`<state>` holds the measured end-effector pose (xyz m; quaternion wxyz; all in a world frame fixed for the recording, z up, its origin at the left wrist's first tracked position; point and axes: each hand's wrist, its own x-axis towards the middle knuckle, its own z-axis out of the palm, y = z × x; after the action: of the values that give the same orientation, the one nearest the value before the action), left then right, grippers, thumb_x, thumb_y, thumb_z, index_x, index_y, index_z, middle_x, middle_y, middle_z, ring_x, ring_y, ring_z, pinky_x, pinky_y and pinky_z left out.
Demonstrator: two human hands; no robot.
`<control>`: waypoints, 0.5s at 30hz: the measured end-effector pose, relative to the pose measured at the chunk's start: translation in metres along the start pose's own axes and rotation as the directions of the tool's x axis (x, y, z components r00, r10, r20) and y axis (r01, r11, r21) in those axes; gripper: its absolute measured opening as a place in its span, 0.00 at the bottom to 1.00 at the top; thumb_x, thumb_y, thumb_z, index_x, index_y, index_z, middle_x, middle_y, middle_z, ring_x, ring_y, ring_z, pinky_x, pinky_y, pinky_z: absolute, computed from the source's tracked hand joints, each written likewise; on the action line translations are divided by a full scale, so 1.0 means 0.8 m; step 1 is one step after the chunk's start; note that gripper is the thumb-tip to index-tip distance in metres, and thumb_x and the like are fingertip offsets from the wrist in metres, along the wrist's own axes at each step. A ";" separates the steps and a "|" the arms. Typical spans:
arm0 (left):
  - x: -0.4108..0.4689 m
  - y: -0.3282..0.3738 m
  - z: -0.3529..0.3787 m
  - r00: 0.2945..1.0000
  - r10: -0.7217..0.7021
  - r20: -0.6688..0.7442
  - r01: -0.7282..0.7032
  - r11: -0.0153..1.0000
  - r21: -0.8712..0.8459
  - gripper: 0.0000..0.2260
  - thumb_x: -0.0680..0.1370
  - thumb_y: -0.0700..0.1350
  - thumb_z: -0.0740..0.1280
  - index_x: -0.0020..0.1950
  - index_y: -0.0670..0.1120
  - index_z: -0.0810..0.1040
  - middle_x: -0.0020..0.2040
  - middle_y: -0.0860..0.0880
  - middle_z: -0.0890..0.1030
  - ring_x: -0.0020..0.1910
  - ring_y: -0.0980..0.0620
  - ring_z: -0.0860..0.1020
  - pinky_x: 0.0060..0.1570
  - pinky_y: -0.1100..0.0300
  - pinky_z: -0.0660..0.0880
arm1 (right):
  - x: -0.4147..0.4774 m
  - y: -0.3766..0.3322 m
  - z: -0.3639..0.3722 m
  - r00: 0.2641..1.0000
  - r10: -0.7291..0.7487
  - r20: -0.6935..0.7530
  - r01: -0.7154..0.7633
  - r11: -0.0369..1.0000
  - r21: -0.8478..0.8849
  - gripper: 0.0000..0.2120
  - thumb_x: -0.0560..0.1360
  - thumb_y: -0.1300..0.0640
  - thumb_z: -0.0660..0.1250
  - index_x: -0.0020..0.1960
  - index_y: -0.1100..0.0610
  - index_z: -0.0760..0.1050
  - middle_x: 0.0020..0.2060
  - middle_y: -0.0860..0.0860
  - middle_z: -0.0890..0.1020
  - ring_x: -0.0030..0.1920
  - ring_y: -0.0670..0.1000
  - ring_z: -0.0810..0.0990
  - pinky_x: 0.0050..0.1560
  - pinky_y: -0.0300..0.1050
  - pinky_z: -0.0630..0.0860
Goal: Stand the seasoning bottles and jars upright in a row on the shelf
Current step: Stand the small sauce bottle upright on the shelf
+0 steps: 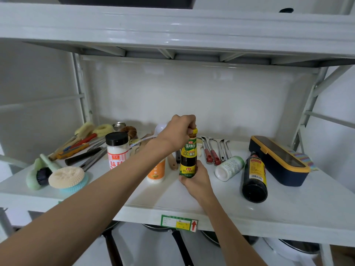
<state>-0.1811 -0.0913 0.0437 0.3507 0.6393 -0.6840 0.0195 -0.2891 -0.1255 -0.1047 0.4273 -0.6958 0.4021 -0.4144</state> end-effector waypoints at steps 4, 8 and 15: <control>0.001 -0.005 0.002 1.000 0.018 -0.003 -0.018 1.000 0.017 0.14 0.72 0.26 0.59 0.48 0.42 0.75 0.53 0.40 0.81 0.54 0.42 0.79 0.53 0.47 0.78 | -0.002 0.000 -0.001 1.000 -0.001 -0.013 0.001 1.000 0.001 0.24 0.68 0.62 0.75 0.60 0.51 0.72 0.51 0.46 0.81 0.52 0.47 0.80 0.54 0.45 0.77; 0.001 -0.006 0.004 0.999 0.039 0.000 -0.039 0.999 0.031 0.15 0.72 0.25 0.59 0.45 0.46 0.71 0.54 0.40 0.81 0.55 0.43 0.78 0.53 0.47 0.78 | -0.003 -0.002 -0.001 1.000 -0.002 -0.020 0.002 1.000 0.003 0.23 0.67 0.61 0.76 0.58 0.49 0.71 0.51 0.46 0.81 0.51 0.47 0.80 0.51 0.41 0.76; 0.004 -0.020 0.010 0.998 0.036 -0.048 -0.034 0.999 0.023 0.17 0.73 0.28 0.59 0.42 0.52 0.70 0.50 0.45 0.83 0.56 0.46 0.80 0.51 0.47 0.79 | -0.006 -0.007 0.000 1.000 0.015 -0.016 -0.015 0.999 -0.038 0.24 0.67 0.60 0.76 0.58 0.52 0.70 0.51 0.48 0.80 0.52 0.49 0.79 0.52 0.43 0.76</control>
<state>-0.1703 -0.1005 0.0322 0.3595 0.6305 -0.6863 0.0487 -0.2896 -0.1194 -0.1003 0.4136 -0.6975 0.4186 -0.4090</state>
